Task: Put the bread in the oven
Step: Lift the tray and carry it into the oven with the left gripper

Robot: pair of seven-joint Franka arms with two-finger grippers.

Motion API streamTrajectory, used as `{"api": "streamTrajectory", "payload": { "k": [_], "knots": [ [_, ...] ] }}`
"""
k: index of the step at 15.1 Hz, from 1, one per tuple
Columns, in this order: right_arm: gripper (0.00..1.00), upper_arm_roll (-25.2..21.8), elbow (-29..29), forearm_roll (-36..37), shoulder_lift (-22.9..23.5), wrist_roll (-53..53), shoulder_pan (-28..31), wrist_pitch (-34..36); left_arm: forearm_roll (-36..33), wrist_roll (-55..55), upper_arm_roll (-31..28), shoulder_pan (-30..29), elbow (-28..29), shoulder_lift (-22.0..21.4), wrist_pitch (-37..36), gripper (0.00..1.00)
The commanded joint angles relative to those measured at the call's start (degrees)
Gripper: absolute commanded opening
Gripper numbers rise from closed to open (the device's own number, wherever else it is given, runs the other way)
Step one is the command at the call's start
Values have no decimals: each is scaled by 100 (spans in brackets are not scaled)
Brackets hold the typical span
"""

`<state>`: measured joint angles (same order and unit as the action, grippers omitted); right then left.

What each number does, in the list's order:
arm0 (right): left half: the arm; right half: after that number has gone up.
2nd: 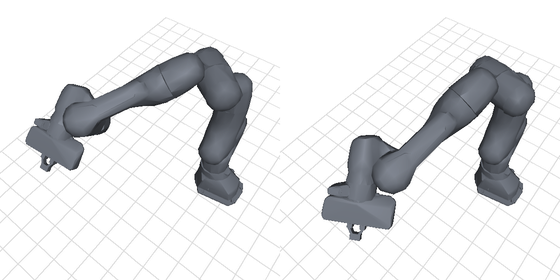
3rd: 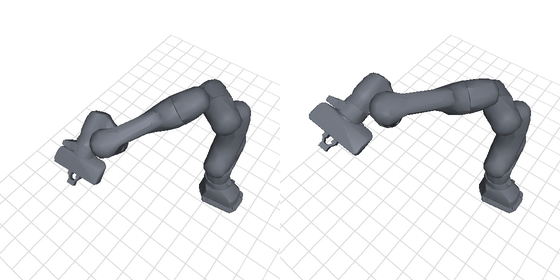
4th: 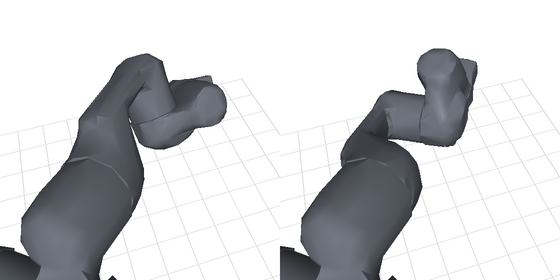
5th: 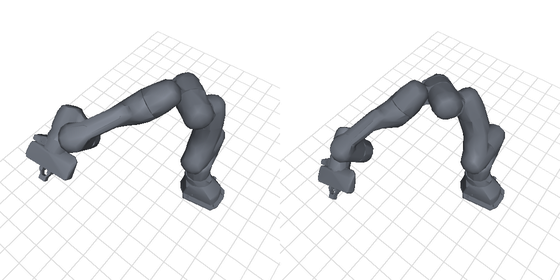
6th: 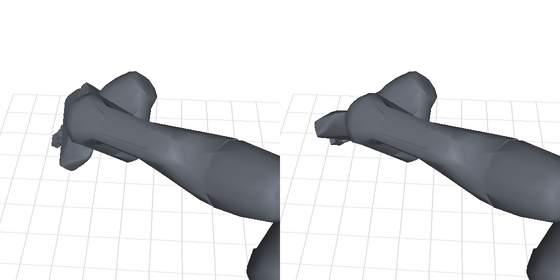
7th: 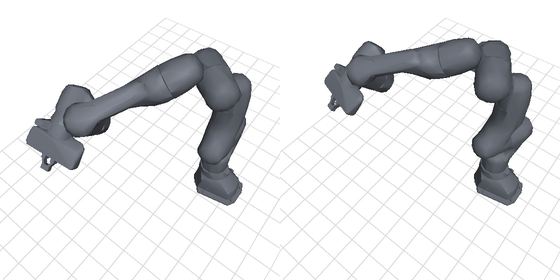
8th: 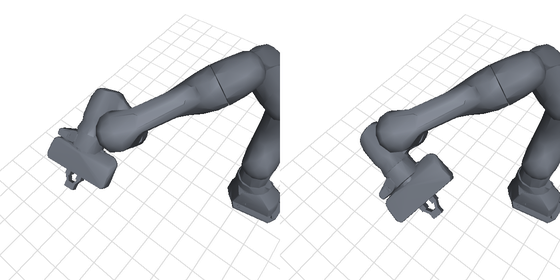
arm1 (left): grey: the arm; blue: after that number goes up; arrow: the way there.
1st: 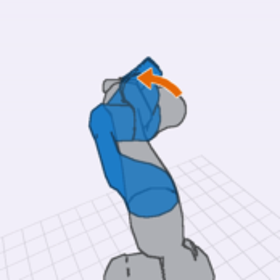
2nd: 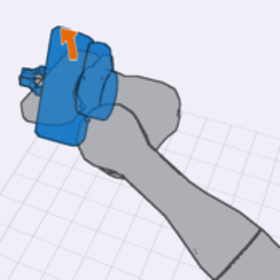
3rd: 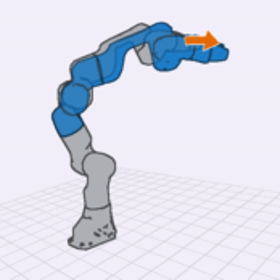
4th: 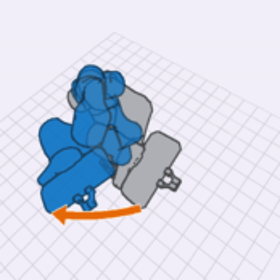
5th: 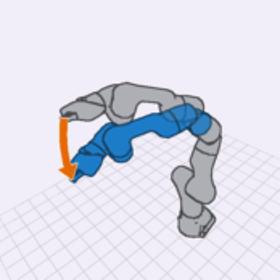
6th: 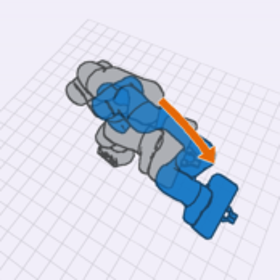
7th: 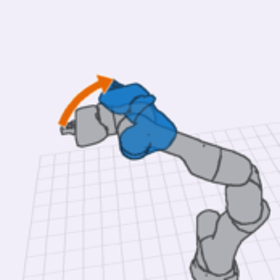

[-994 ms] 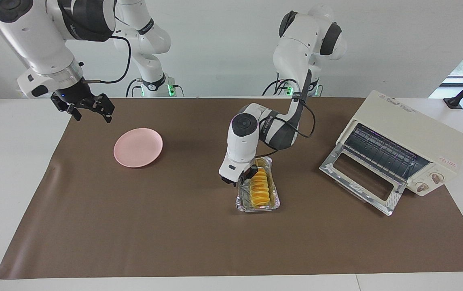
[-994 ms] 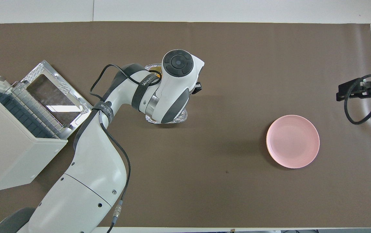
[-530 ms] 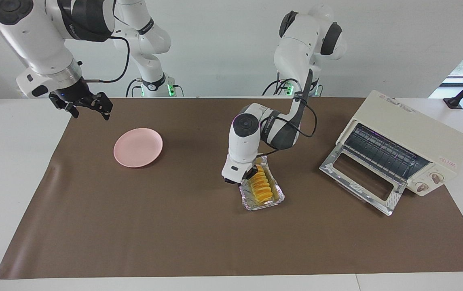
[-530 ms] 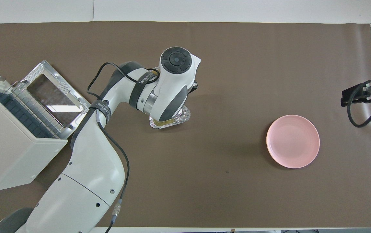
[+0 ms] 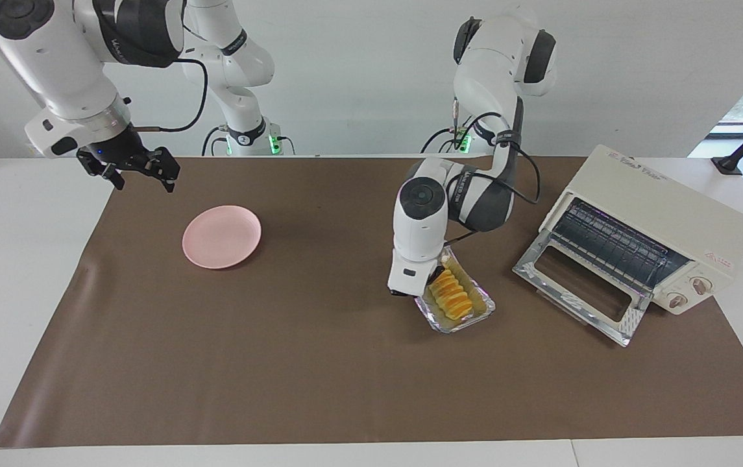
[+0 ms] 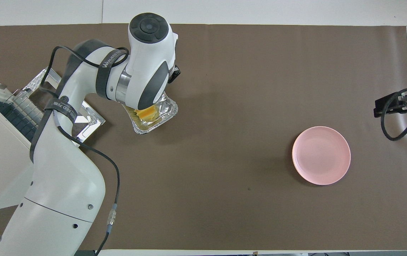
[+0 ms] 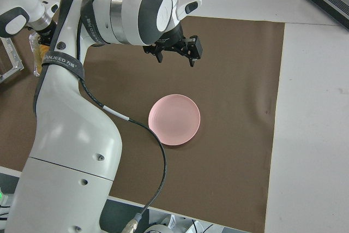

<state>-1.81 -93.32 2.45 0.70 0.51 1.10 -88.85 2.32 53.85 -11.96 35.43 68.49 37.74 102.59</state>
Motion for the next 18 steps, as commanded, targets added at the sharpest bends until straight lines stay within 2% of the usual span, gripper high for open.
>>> {"api": "streamTrajectory", "payload": {
  "k": [1, 4, 11, 18],
  "knots": [
    [100, 31, 95, -157, 44, -130, 66, 78, 251, 64, -560, -79, -2, -249, -300, 0],
    [100, 31, 95, -166, 35, -113, 66, 78, 199, -6, -711, -475, -2, -293, -528, 0],
    [100, 31, 33, -140, -17, -95, 49, 69, 198, -1252, -720, -1380, 253, -469, -1152, 0],
    [100, 31, 24, -140, -167, -121, 49, 113, 181, -1369, -773, -1618, 893, -776, -1258, 0]
  ]
}}
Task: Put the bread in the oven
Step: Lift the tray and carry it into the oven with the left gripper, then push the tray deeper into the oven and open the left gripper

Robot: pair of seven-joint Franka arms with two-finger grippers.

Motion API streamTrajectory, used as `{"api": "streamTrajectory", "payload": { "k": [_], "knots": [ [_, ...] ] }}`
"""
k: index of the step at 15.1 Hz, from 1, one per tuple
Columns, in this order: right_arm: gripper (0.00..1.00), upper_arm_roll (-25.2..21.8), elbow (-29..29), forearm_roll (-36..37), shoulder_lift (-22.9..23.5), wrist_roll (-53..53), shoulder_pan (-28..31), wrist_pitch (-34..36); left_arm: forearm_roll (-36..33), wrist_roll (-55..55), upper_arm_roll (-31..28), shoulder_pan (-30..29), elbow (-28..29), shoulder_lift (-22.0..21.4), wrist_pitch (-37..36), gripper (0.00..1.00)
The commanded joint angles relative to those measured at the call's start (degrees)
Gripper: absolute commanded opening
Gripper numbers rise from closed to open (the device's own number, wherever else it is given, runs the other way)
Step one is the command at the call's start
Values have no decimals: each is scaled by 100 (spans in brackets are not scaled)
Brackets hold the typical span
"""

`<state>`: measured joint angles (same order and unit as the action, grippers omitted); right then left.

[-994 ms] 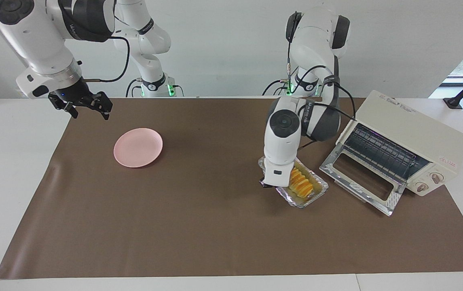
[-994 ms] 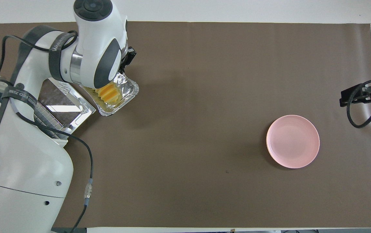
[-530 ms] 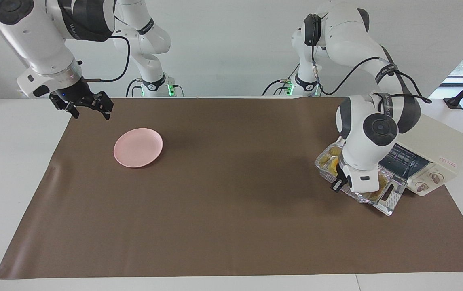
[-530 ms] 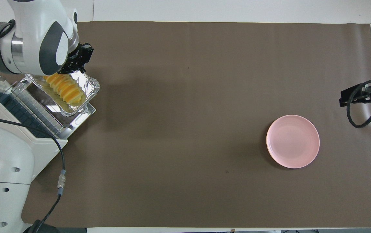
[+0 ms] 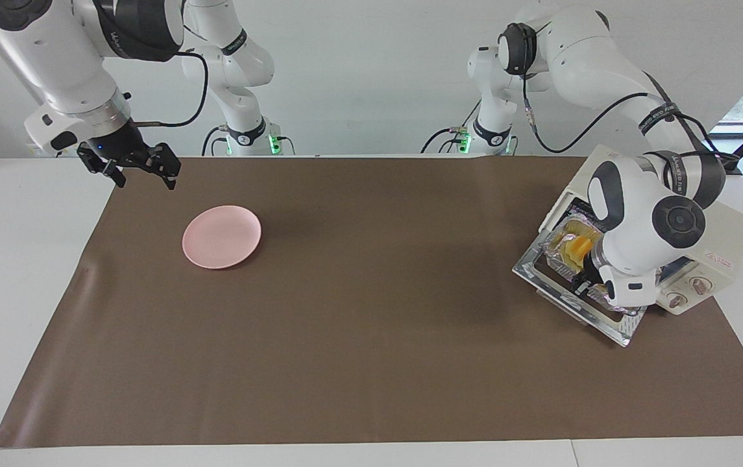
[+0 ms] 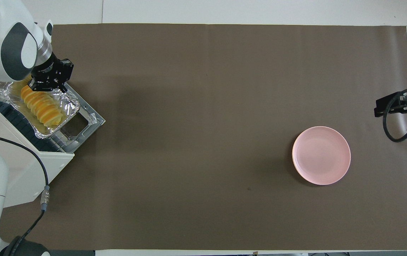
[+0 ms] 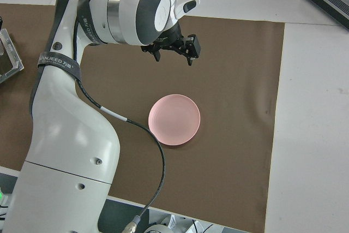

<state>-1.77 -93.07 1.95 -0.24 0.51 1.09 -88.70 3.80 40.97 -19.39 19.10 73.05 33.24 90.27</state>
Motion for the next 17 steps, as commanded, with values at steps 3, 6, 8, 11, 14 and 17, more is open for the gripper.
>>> {"api": "streamTrajectory", "payload": {
  "k": [3, 6, 8, 11, 14, 17],
  "knots": [
    [100, 27, 0, -89, -72, -121, 49, 98, -19, -63, -143, 14, 614, -380, 26, 0],
    [100, 27, 0, -89, -72, -121, 49, 98, -81, -72, -206, -47, 675, -389, 26, 0],
    [100, 27, 0, -89, -72, -113, 49, 98, -90, -72, -223, -73, 728, -424, 26, 0],
    [100, 27, 0, -89, -72, -121, 49, 98, -108, -80, -338, -109, 851, -450, -1, 0],
    [100, 27, 0, -89, -72, -121, 49, 98, -467, -282, -338, -109, 1070, -564, 17, 0],
    [100, 27, 0, -89, -72, -121, 49, 98, -521, -300, -346, -117, 1168, -608, 43, 0]
  ]
}}
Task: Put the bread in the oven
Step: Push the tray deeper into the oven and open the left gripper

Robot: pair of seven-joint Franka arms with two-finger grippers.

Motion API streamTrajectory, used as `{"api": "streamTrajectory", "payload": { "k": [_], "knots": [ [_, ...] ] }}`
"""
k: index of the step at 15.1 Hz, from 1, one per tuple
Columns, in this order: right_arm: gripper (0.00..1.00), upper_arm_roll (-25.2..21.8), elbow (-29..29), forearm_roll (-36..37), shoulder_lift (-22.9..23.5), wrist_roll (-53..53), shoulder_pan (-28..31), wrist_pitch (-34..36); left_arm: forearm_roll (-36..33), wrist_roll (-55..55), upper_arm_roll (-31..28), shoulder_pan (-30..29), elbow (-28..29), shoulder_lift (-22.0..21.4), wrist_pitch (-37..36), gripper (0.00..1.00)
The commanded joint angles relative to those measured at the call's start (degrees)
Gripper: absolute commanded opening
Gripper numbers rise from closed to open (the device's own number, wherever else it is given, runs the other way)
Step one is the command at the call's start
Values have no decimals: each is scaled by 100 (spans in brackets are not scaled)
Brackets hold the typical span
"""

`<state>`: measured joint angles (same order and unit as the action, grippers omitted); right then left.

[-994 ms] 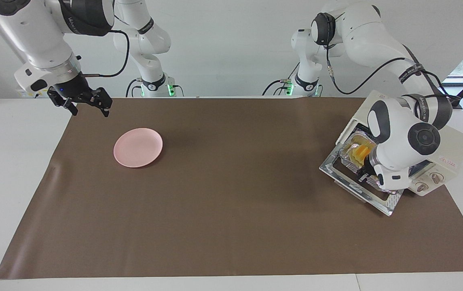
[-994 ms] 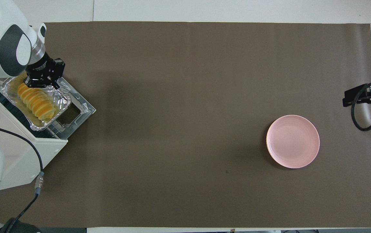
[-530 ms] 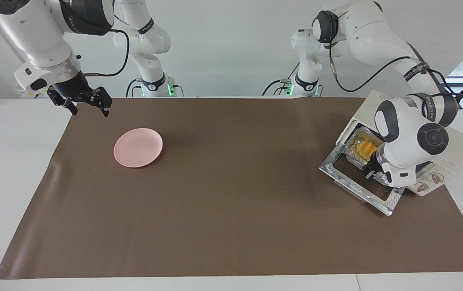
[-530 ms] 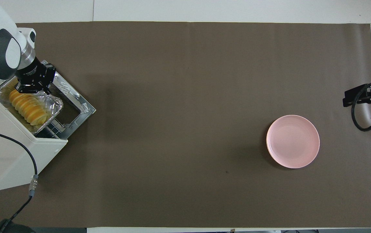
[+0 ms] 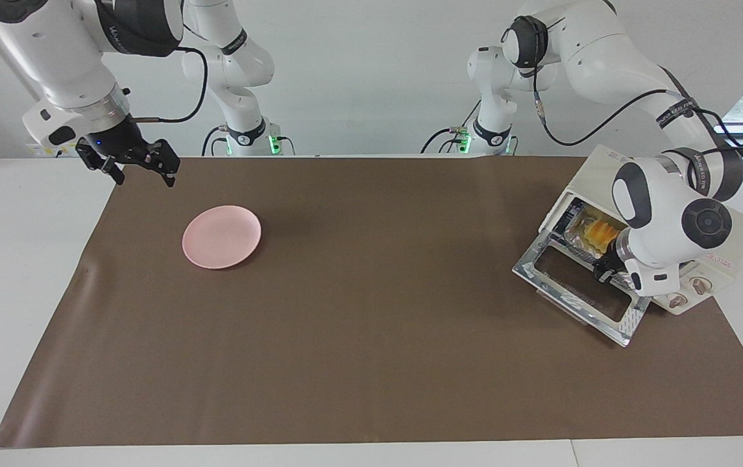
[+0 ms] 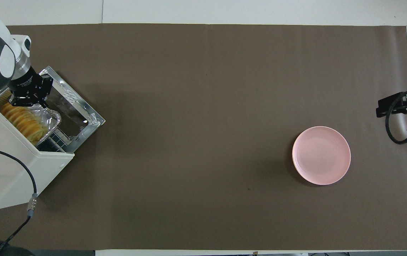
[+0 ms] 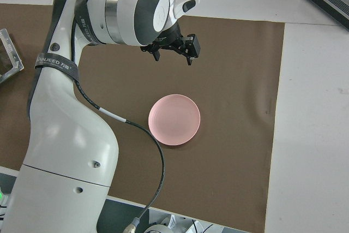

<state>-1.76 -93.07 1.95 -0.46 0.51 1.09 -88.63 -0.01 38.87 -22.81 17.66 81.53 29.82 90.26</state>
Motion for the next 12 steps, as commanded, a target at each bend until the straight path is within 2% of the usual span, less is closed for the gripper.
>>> {"api": "streamTrajectory", "payload": {
  "k": [1, 6, 12],
  "knots": [
    [100, 27, 0, -89, -51, -121, 50, 91, -140, -90, -5, 26, 363, -275, 61, 0],
    [100, 27, 0, -89, -51, -121, 50, 91, -341, -90, -75, 26, 679, -389, 325, 0],
    [100, 27, 0, -89, -51, -121, 50, 91, -351, -108, -84, 35, 706, -407, 352, 0]
  ]
}}
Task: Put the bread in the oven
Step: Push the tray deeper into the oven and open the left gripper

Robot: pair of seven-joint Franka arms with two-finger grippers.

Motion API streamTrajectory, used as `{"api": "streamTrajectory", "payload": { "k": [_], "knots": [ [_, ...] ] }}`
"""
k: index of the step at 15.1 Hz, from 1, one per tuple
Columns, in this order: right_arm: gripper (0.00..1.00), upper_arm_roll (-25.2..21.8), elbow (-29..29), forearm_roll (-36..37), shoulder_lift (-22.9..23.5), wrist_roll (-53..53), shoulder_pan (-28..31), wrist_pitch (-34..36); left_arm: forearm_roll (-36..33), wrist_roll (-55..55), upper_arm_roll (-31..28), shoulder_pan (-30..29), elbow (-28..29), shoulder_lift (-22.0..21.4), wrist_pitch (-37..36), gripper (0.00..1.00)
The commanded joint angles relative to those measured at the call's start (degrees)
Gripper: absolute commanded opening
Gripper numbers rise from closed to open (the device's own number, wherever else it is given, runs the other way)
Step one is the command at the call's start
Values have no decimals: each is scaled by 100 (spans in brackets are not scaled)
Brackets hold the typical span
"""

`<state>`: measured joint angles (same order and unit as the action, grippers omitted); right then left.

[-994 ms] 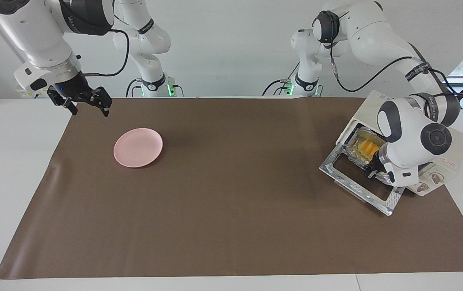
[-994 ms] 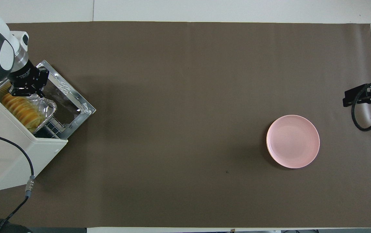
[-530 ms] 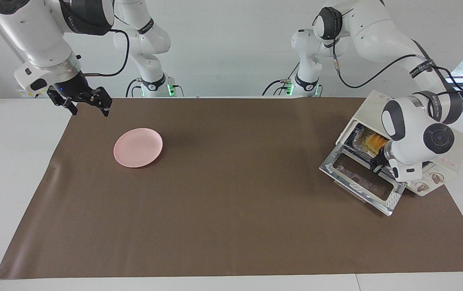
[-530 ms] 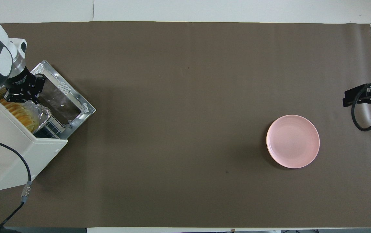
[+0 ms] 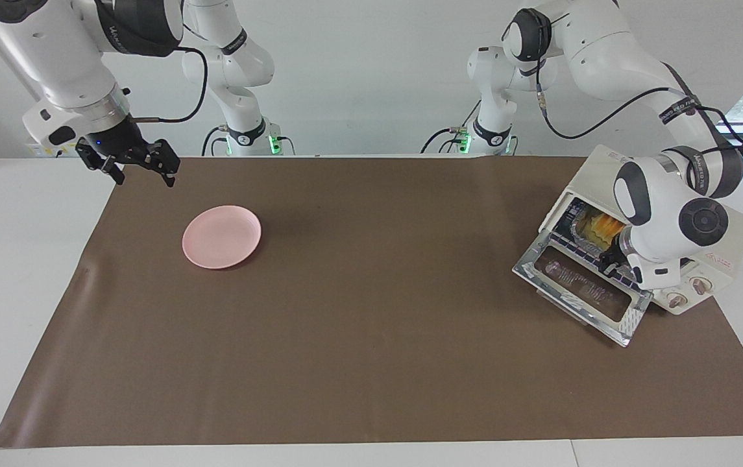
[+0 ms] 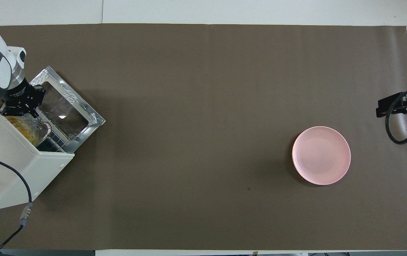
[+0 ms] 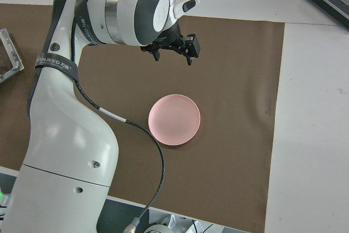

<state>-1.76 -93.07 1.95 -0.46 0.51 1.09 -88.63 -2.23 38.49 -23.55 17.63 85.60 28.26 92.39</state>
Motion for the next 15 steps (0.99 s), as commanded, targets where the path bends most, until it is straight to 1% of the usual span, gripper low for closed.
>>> {"api": "streamTrajectory", "payload": {
  "k": [1, 2, 3, 4, 5, 7, 9, 12, 15],
  "knots": [
    [100, 27, 0, -89, -51, -121, 50, 91, -129, -148, -9, 30, 299, -260, 139, 11],
    [100, 27, 0, -89, -51, -121, 50, 91, -129, -262, -9, 30, 299, -260, 139, 28],
    [100, 27, 0, -89, -51, -121, 50, 91, -129, -289, -9, 30, 299, -260, 139, 43],
    [100, 27, 0, -89, -51, -121, 50, 91, -129, -298, -9, 30, 290, -260, 139, 56],
    [100, 27, 0, -89, -51, -121, 50, 91, -129, -298, -9, 30, 290, -260, 139, 64],
    [100, 27, 0, -89, -51, -121, 50, 91, -155, -298, -9, 47, 273, -251, 148, 100],
    [100, 27, 0, -89, -51, -121, 50, 91, -295, -298, -9, 109, 246, -251, 165, 100],
    [100, 27, 0, -89, -51, -113, 50, 91, -305, -342, -9, 135, 211, -260, 201, 100],
    [100, 27, 0, -89, -51, -121, 50, 91, -296, -720, 0, 135, 9, -304, 174, 100]
  ]
}}
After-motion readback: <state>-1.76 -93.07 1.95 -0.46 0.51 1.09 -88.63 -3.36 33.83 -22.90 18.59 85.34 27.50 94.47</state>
